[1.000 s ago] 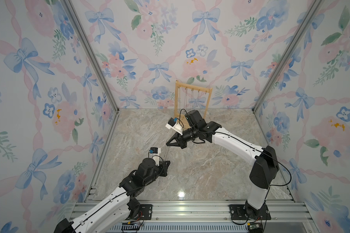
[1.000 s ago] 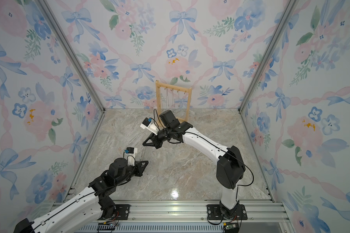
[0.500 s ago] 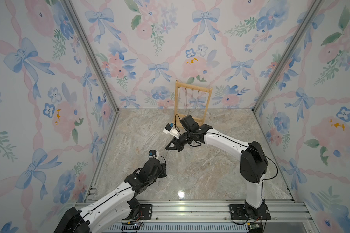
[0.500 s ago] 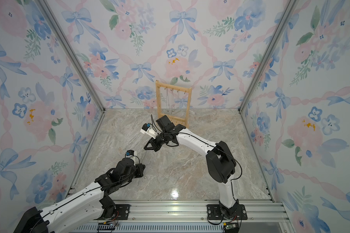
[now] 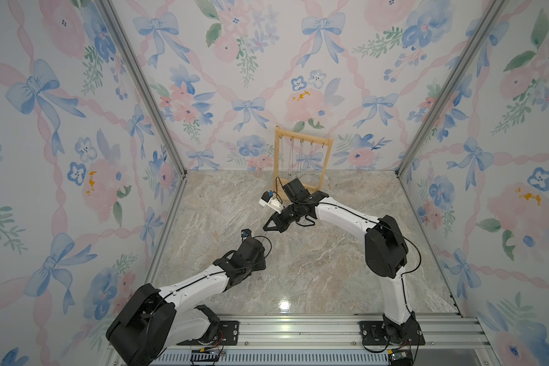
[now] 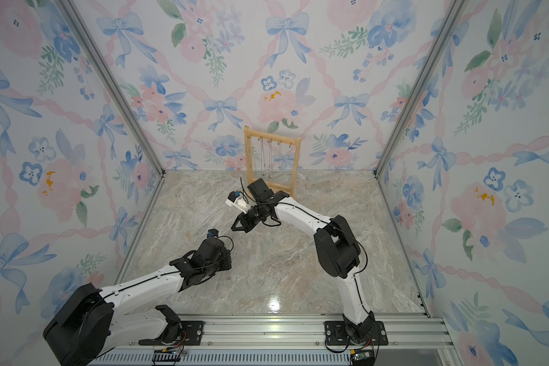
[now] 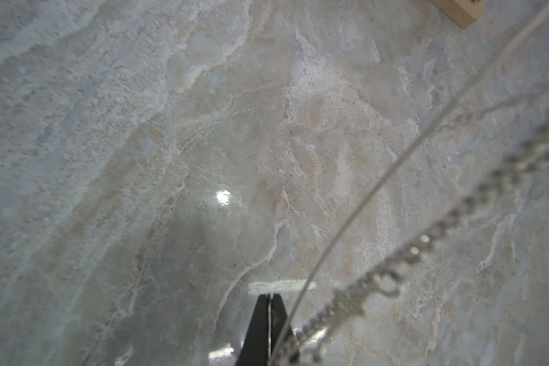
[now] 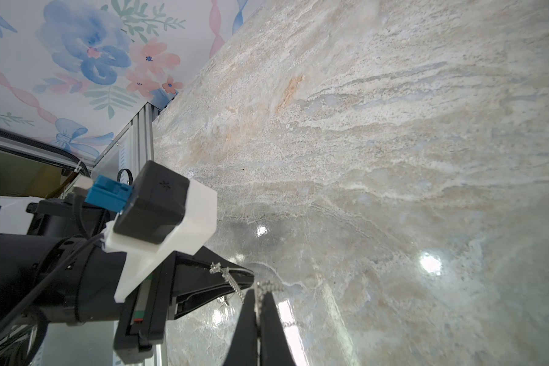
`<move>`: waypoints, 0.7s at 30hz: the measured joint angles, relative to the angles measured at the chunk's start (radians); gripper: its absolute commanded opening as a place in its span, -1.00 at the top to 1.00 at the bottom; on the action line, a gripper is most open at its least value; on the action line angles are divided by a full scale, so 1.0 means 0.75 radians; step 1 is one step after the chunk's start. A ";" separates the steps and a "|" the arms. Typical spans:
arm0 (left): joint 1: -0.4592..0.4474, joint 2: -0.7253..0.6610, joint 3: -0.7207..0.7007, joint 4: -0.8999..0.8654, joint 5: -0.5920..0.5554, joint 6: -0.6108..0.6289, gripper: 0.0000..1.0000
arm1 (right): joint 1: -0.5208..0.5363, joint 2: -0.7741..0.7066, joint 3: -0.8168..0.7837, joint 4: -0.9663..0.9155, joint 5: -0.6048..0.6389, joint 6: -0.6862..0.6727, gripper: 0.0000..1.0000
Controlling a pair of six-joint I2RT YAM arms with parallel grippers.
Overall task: Take the necklace off the jewelry display stand
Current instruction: Place the necklace at the center of the board.
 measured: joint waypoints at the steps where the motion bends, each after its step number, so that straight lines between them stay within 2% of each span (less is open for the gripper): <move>1: 0.001 0.017 0.007 0.008 -0.001 0.005 1.00 | -0.003 0.013 0.011 -0.002 0.000 0.000 1.00; 11: 0.009 0.165 0.039 0.043 -0.022 0.045 0.95 | -0.027 0.140 0.105 -0.075 0.020 0.015 1.00; 21: 0.009 0.186 0.047 0.059 -0.050 0.061 0.61 | -0.047 0.200 0.179 -0.114 0.035 0.035 1.00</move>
